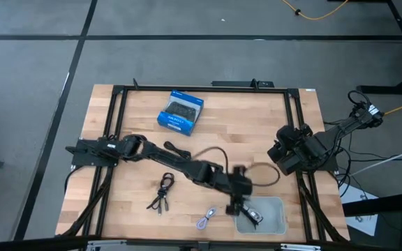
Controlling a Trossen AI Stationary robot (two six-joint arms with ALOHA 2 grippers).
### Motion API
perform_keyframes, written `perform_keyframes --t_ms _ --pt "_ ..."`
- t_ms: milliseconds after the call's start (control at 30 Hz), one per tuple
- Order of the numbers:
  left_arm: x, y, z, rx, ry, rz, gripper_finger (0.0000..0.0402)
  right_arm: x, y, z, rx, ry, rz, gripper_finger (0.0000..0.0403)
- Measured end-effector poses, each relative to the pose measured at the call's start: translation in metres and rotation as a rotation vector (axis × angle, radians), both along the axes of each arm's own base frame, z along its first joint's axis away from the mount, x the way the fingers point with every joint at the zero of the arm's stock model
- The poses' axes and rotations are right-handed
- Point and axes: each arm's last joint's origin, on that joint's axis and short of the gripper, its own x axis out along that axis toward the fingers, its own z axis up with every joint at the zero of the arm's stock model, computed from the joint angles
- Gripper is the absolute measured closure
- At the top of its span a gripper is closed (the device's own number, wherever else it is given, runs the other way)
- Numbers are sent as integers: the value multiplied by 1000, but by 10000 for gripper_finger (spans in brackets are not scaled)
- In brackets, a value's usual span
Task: Pick and place USB-C Cables
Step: Put the top black charger cable into the white bin
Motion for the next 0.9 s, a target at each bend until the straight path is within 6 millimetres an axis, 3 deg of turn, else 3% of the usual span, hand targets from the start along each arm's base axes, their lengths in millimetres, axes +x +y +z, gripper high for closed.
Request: perform_keyframes --t_ms 100,233,400,500,633,900 --pt "-25 11 28 130 95 134 265 0 0 0 8 5 -2 175" --pt "-59 14 40 252 279 234 265 0 0 0 8 4 -3 175" --pt "-113 27 80 432 425 332 265 0 0 0 9 3 -5 175" --pt "-134 41 95 491 497 351 265 0 1 -1 8 4 -5 175" --pt "-162 69 124 500 543 394 266 1 1 -1 8 4 -5 175" --pt "-183 137 150 464 603 432 266 4 3 -3 25 22 -10 175"
